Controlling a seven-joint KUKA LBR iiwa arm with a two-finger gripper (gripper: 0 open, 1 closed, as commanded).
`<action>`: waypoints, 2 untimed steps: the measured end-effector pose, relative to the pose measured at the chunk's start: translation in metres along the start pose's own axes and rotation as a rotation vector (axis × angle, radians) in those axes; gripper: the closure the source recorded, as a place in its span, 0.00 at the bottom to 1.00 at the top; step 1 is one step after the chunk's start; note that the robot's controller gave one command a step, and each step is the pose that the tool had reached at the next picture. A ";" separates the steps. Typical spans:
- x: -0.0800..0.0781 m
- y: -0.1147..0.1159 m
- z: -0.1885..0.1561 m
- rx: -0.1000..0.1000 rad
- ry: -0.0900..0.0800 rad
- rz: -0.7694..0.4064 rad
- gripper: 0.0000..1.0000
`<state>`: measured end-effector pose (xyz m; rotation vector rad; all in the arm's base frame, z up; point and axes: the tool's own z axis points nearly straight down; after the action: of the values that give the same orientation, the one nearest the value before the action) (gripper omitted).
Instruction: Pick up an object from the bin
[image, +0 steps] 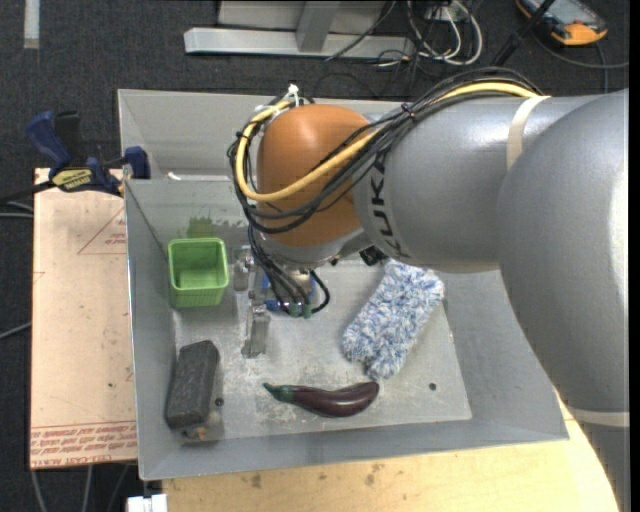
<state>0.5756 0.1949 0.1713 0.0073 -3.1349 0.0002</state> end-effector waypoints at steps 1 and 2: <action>-0.001 -0.001 -0.005 -0.001 -0.007 0.004 0.00; 0.011 -0.043 -0.050 -0.001 0.001 -0.025 0.00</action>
Offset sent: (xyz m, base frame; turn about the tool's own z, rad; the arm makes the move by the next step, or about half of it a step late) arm -0.0173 -0.0885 0.1012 -0.0434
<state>0.5652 0.1514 0.2212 0.0465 -3.1339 -0.0009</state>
